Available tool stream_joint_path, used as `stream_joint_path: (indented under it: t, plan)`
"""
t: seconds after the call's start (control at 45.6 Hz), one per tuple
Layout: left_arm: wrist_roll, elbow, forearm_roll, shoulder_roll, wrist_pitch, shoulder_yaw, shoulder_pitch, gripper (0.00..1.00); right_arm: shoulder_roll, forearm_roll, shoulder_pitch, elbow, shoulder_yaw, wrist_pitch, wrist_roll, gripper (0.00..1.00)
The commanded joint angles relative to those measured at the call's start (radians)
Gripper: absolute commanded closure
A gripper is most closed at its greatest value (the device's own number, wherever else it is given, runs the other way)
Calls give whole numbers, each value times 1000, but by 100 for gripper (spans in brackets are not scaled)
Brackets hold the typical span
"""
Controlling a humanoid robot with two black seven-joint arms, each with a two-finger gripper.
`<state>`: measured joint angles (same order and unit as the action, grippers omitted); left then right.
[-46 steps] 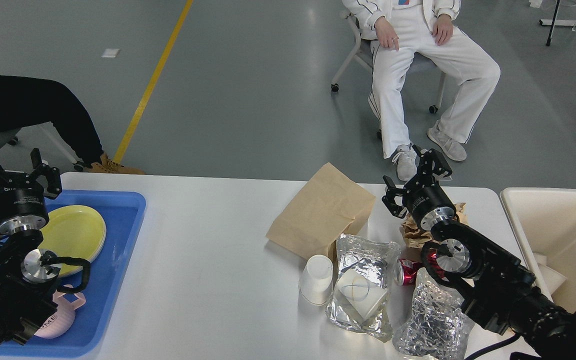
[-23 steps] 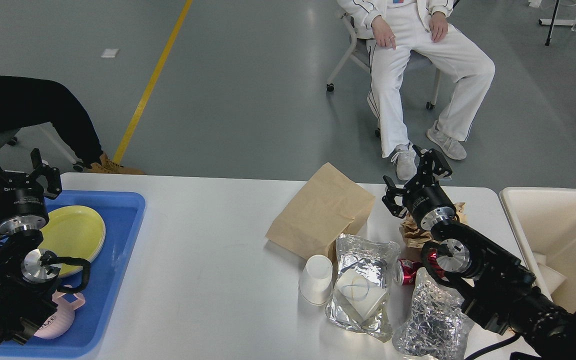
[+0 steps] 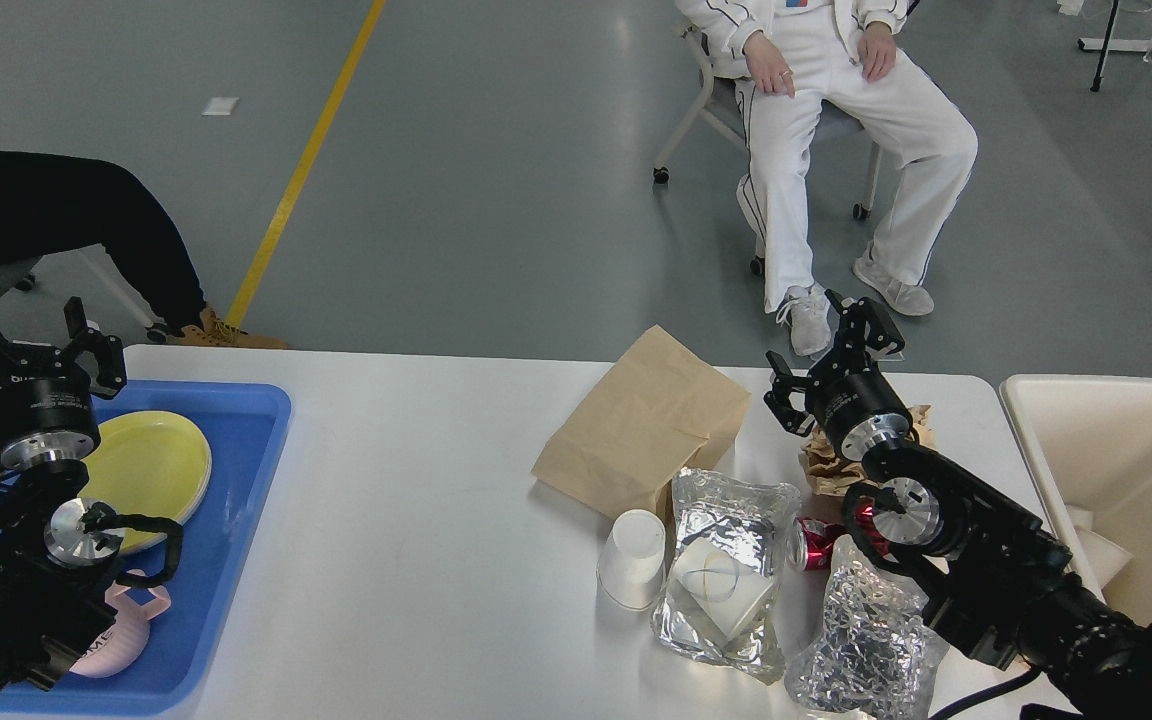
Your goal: Tidy desktop
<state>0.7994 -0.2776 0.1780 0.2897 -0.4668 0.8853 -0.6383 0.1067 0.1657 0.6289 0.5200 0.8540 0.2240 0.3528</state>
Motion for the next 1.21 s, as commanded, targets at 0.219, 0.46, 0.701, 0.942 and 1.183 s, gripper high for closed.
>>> stream_joint_path:
  t: [0.219,0.46,0.701,0.942,1.183]
  plan:
    - [-23,0,0,-26,-52,-9,-1,4,2,0,3,6,-7,2,-11,0]
    - [-147,0,-2,-21,-73,-11,-4,4,31,0,17,11,-3,2,-11,0]
    - [-256,0,1,-21,-127,4,-1,4,80,-11,38,5,0,2,-11,0]
    - [-246,0,9,-23,-138,9,0,4,85,-94,51,0,-3,2,-11,0]
    - [-246,0,9,-24,-138,9,0,4,83,-100,48,-3,-4,0,-11,0]
